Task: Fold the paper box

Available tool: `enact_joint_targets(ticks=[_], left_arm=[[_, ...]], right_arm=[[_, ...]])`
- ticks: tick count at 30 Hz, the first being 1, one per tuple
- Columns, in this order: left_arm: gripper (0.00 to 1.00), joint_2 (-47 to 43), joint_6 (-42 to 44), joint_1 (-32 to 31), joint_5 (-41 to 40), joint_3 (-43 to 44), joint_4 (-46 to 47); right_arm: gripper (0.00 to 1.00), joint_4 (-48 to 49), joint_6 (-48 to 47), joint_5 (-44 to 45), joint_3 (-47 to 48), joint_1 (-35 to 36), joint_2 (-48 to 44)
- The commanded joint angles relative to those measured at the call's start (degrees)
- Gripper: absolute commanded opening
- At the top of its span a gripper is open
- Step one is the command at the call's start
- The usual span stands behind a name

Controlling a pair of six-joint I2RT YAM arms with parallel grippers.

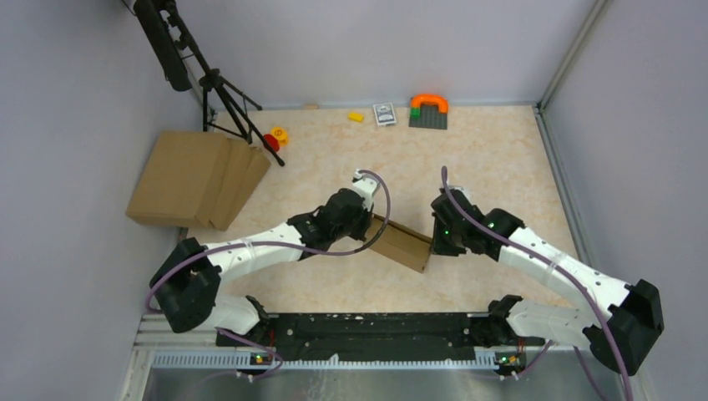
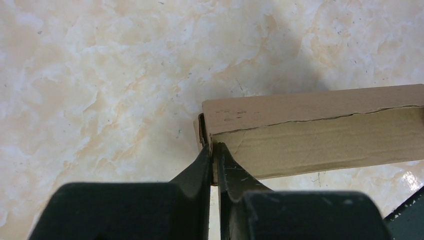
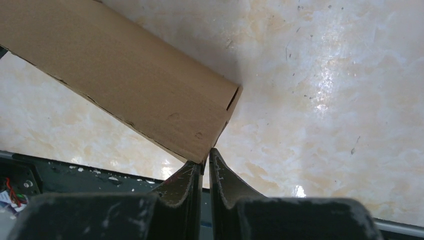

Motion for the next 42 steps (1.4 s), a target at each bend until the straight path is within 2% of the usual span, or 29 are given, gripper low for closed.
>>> enact_joint_targets(ticks=[1, 13, 24, 32, 37, 42], left_arm=[[0.07, 1.4, 1.0, -0.9, -1.0, 1.0, -2.9], [0.07, 1.9, 1.5, -1.6, -2.2, 1.9, -3.7], [0.07, 1.5, 0.9, -1.6, -1.5, 2.0, -3.3], [0.07, 0.6, 0.6, -1.6, -1.0, 1.9, -3.3], [0.07, 0.0, 0.1, -1.6, -0.4, 1.8, -3.3], [0.08, -0.9, -0.1, -1.6, 0.0, 1.5, -3.4]], right_arm=[[0.07, 3.6, -0.9, -3.6, 0.2, -1.6, -1.6], [0.06, 5.5, -0.9, -7.1, -1.5, -3.6, -1.9], [0.00, 5.7, -1.0, -4.2, -4.7, -3.6, -3.4], [0.00, 5.7, 0.8, 0.3, -4.0, -1.4, -2.3], [0.00, 2.5, 2.3, 7.8, -1.0, 3.4, 1.2], [0.00, 2.4, 2.8, 9.3, -0.8, 4.4, 1.8]])
